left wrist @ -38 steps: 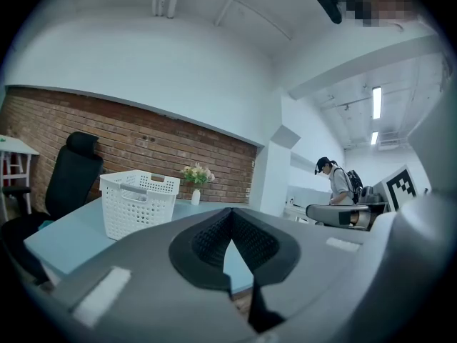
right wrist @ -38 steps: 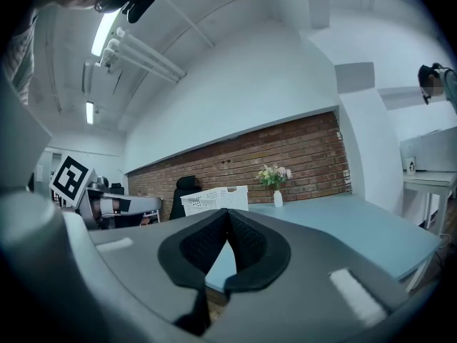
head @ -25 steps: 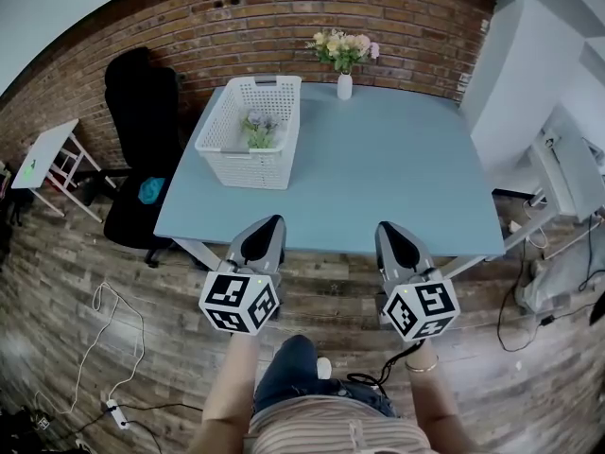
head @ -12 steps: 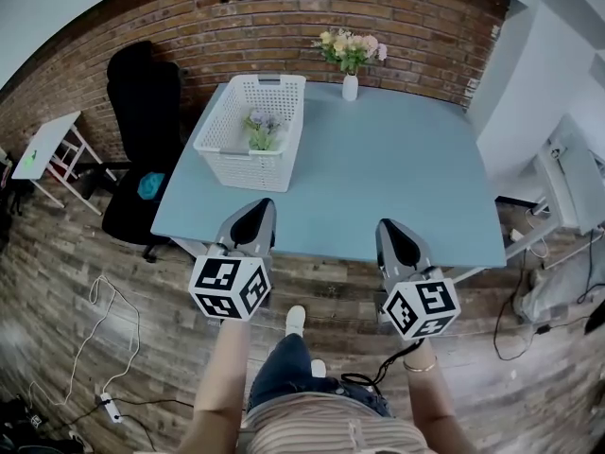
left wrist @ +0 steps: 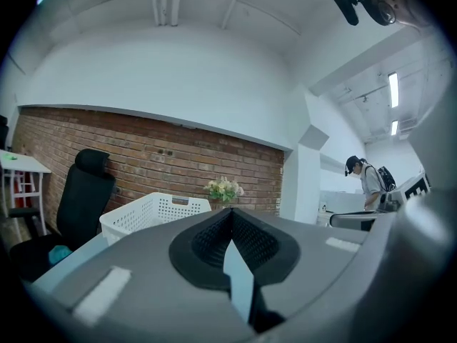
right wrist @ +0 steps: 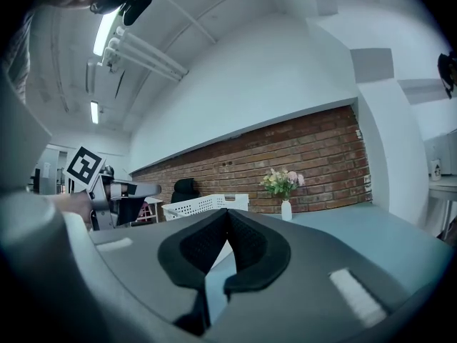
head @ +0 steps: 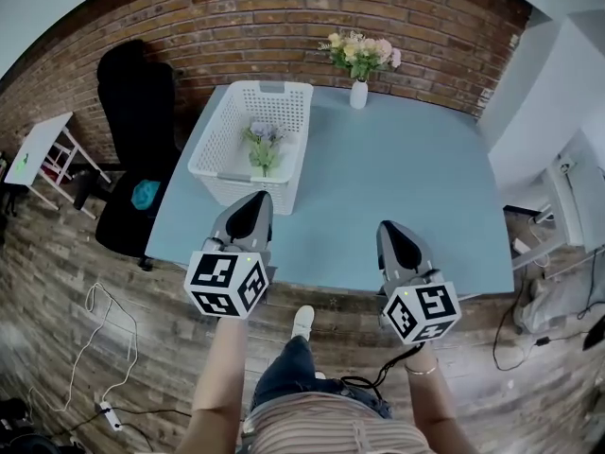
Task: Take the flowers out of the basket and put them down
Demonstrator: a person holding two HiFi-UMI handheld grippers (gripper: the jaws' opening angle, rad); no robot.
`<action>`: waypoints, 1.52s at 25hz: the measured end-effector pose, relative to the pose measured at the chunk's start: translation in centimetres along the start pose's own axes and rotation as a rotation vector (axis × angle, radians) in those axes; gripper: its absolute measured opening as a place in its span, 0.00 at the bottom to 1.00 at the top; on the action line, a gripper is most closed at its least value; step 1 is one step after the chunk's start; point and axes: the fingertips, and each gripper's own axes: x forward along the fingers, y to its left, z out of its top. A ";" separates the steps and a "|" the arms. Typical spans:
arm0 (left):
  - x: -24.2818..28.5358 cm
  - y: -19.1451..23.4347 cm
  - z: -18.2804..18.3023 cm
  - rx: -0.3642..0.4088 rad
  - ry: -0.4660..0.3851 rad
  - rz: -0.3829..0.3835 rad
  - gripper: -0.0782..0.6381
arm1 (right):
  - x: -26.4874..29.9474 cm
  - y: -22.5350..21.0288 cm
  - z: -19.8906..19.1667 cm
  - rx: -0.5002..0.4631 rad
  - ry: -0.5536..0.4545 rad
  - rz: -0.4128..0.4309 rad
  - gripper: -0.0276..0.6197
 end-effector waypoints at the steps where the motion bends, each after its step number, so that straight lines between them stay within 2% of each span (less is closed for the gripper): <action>1: 0.8 0.5 0.0 0.007 0.010 0.001 0.14 | 0.8 -0.4 -0.1 0.003 0.007 -0.003 0.05; 10: 7.9 5.0 2.0 0.026 0.050 -0.014 0.14 | 7.8 -3.2 0.0 0.023 0.052 -0.030 0.05; 14: 11.2 7.1 3.0 0.051 0.097 -0.037 0.15 | 10.5 -3.9 0.2 0.019 0.064 -0.031 0.05; 17: 13.8 8.5 4.0 0.041 0.131 -0.067 0.17 | 12.4 -4.5 0.2 0.021 0.075 -0.030 0.05; 20: 16.4 10.2 4.3 0.057 0.178 -0.067 0.18 | 14.2 -5.0 0.1 0.028 0.086 -0.033 0.05; 25: 20.5 12.9 2.6 0.018 0.284 -0.070 0.21 | 17.6 -5.1 -0.3 0.024 0.119 -0.018 0.05; 29: 22.6 14.8 0.2 0.008 0.382 -0.042 0.23 | 20.8 -4.7 0.1 -0.001 0.154 0.025 0.05; 34: 24.3 16.9 -2.5 0.045 0.476 0.008 0.23 | 25.9 -4.9 1.1 -0.013 0.185 0.057 0.05; 38: 25.3 18.0 -5.5 0.039 0.567 0.001 0.25 | 29.9 -5.2 1.3 -0.037 0.227 0.074 0.05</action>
